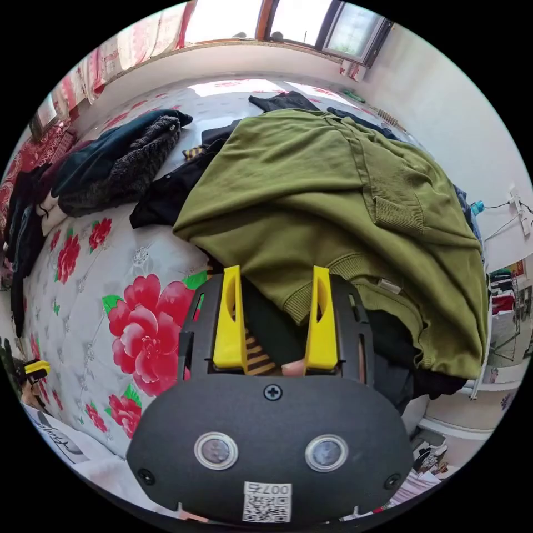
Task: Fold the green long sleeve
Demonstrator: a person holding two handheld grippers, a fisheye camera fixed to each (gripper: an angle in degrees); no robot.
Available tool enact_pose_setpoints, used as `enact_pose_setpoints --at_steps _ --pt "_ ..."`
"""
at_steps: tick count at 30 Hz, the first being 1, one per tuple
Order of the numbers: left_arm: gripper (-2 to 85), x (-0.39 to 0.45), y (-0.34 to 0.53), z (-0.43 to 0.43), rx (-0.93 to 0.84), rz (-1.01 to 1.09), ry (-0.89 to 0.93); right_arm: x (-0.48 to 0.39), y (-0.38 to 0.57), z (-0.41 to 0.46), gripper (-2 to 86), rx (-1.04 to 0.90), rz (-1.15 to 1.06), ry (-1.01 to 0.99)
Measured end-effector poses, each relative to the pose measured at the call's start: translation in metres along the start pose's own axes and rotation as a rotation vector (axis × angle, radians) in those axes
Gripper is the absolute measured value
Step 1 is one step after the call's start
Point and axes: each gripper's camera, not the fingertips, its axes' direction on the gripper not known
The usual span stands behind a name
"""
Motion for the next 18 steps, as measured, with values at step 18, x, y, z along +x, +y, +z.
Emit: enact_pose_setpoints --at_steps 18 --pt "4.5 -0.009 0.010 -0.037 0.150 0.005 0.093 0.115 0.038 -0.099 -0.2 0.319 0.428 -0.974"
